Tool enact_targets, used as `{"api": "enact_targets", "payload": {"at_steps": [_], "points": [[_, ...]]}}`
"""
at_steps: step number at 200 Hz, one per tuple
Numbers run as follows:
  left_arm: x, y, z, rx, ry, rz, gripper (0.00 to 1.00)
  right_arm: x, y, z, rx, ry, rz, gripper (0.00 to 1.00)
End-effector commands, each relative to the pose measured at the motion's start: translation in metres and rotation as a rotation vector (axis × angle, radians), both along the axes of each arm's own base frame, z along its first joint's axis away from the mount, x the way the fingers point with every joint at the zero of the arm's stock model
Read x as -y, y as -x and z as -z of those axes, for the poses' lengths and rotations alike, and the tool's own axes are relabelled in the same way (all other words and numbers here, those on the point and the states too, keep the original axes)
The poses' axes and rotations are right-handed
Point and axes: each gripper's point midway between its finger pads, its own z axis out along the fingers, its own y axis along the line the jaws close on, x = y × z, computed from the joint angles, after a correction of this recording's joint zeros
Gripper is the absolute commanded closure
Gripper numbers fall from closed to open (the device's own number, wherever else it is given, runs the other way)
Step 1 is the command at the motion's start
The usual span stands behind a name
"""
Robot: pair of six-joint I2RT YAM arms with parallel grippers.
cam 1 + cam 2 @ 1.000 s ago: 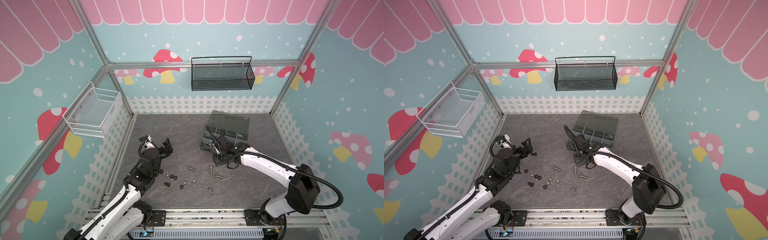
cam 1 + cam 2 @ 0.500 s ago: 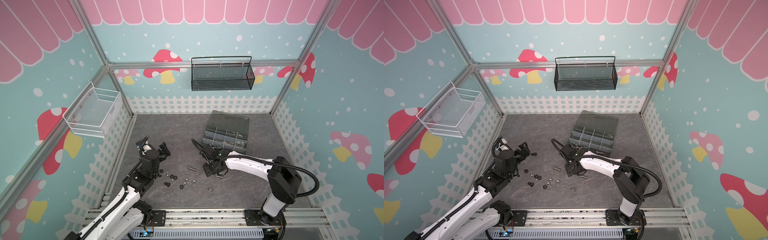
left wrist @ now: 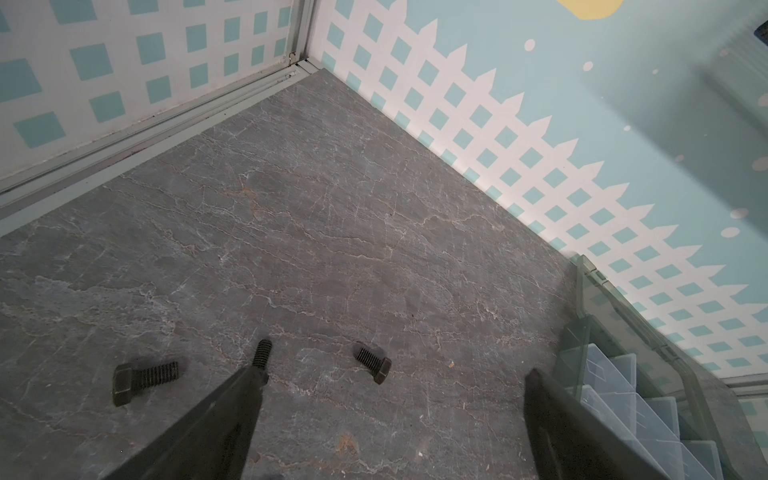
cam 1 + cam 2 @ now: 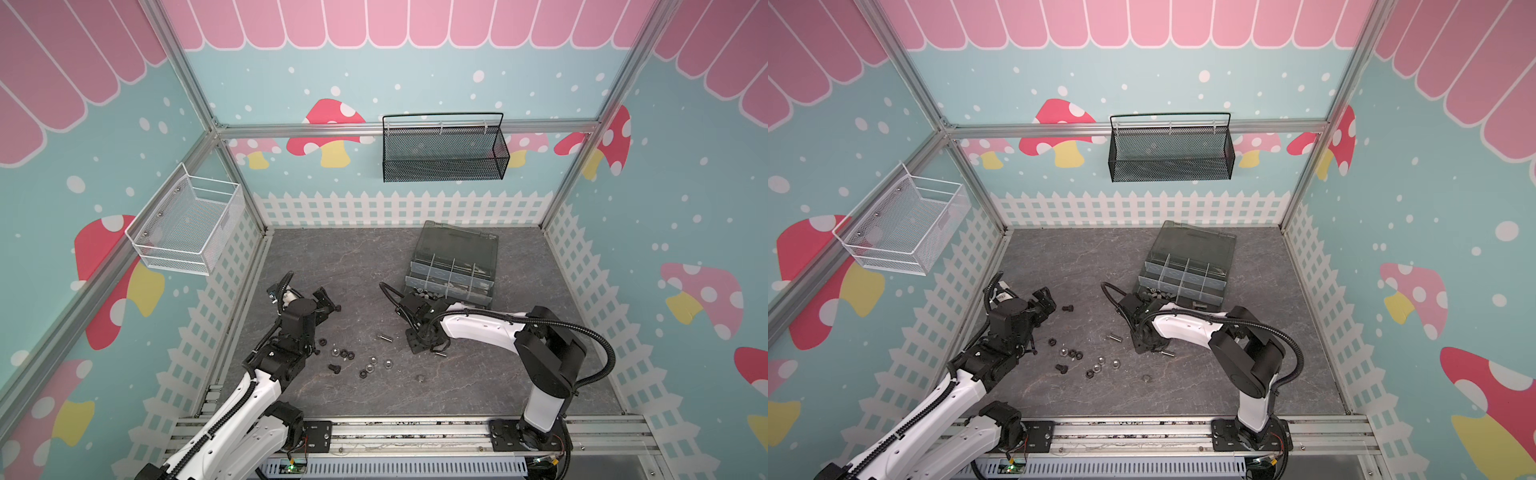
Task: Sort the screws and nuts into containers
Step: 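Close the right gripper on the hex bolt and lift it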
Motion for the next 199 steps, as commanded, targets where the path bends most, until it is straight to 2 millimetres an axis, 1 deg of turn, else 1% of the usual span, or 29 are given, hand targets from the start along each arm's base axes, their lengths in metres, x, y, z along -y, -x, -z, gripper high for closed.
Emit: {"api": "enact_targets", "payload": {"at_steps": [1, 17, 38, 65, 80, 88, 96, 109, 124, 145, 177, 199], "points": [[0.002, -0.001, 0.010, -0.012, 0.039, 0.007, 0.01, 0.007, -0.006, 0.009, 0.018, 0.010, 0.052, 0.54], [0.005, -0.003, 0.011, -0.014, 0.043, 0.019, 0.02, 0.006, -0.009, 0.012, 0.018, -0.002, 0.054, 0.56], [0.008, -0.005, 0.015, -0.035, 0.044, 0.032, 0.01, 0.005, -0.013, 0.019, 0.011, 0.000, 0.041, 0.63], [0.011, -0.007, 0.016, -0.041, 0.063, 0.040, 0.01, 0.001, -0.014, 0.027, -0.014, 0.005, 0.006, 0.78], [0.010, -0.006, 0.016, -0.037, 0.069, 0.035, 0.01, -0.002, -0.015, 0.026, -0.017, 0.000, -0.022, 0.92], [0.009, -0.006, 0.017, -0.037, 0.067, 0.033, 0.01, -0.003, -0.016, 0.025, -0.012, 0.001, -0.037, 0.95], [0.009, -0.005, 0.016, -0.034, 0.064, 0.032, 0.00, -0.004, -0.018, 0.021, -0.003, -0.001, -0.051, 1.00], [0.008, -0.005, 0.013, -0.030, 0.060, 0.033, 0.00, -0.008, -0.023, 0.010, 0.026, -0.005, -0.086, 1.00], [0.009, -0.006, 0.009, -0.023, 0.052, 0.043, 0.00, -0.011, -0.032, -0.008, 0.077, -0.001, -0.135, 1.00], [0.010, -0.007, 0.007, -0.024, 0.040, 0.054, 0.00, -0.008, -0.046, -0.030, 0.151, 0.045, -0.199, 1.00], [0.012, -0.009, 0.005, -0.031, 0.031, 0.061, 0.00, 0.010, -0.063, -0.058, 0.255, 0.161, -0.269, 1.00], [0.013, -0.009, 0.007, -0.036, 0.034, 0.067, 0.00, 0.025, -0.070, -0.068, 0.289, 0.194, -0.268, 1.00]]}}
